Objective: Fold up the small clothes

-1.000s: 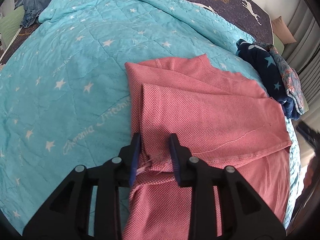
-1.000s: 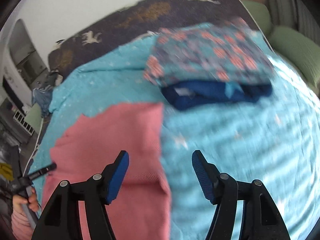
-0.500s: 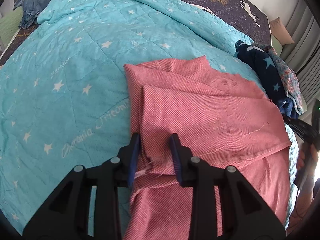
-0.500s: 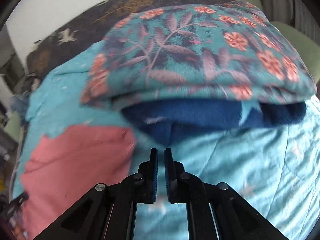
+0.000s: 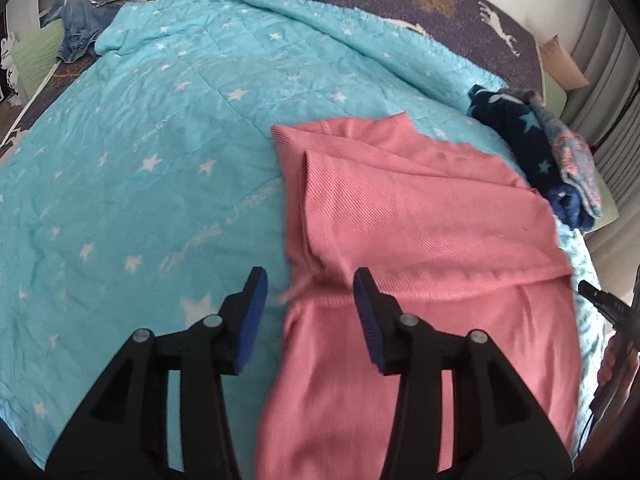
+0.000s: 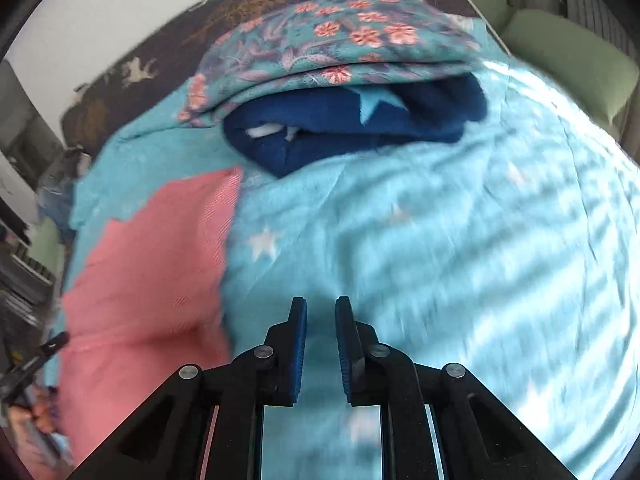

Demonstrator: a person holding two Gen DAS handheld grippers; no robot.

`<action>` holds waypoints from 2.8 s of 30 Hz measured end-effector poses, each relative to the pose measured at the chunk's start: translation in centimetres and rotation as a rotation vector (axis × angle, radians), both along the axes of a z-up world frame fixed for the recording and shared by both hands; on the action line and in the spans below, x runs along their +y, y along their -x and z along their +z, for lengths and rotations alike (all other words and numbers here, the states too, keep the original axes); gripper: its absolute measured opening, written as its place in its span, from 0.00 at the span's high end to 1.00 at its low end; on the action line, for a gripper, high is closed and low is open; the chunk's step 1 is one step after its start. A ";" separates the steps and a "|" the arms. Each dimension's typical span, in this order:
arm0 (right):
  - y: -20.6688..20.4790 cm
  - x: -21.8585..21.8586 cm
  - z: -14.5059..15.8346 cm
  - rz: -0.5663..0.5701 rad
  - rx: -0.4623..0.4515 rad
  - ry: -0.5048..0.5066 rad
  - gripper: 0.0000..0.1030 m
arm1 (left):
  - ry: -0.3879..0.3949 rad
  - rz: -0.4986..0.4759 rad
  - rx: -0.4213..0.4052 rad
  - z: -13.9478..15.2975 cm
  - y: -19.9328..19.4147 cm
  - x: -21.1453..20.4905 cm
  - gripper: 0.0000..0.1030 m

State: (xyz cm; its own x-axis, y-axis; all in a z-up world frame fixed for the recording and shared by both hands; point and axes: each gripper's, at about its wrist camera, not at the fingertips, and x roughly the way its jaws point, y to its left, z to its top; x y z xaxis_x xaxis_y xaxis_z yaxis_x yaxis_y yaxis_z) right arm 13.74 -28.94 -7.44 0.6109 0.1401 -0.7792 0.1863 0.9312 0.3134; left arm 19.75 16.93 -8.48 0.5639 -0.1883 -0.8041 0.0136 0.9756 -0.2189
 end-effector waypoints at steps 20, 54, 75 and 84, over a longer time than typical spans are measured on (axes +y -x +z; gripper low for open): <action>13.5 3.3 -0.5 0.232 0.058 -0.067 0.60 | 0.053 -0.120 0.051 -0.6 17.5 1.4 0.37; 22.4 4.5 -3.0 0.338 0.196 -0.416 0.95 | 0.547 -0.077 0.182 -3.5 26.6 3.8 0.90; 11.2 2.1 8.0 0.409 -0.225 -0.541 0.95 | 0.478 -0.185 -0.205 10.3 14.5 3.7 0.91; -0.2 3.1 9.0 0.387 -0.213 -0.481 0.95 | 0.444 -0.194 -0.155 11.0 2.5 2.2 0.91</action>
State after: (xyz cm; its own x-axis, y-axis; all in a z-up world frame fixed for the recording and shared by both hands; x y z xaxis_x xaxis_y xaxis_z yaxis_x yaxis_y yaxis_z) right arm 13.96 -25.89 1.54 0.5804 0.6837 -0.4423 -0.2460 0.6650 0.7052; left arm 17.22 19.16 2.55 0.5909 -0.6062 -0.5324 0.2505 0.7651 -0.5932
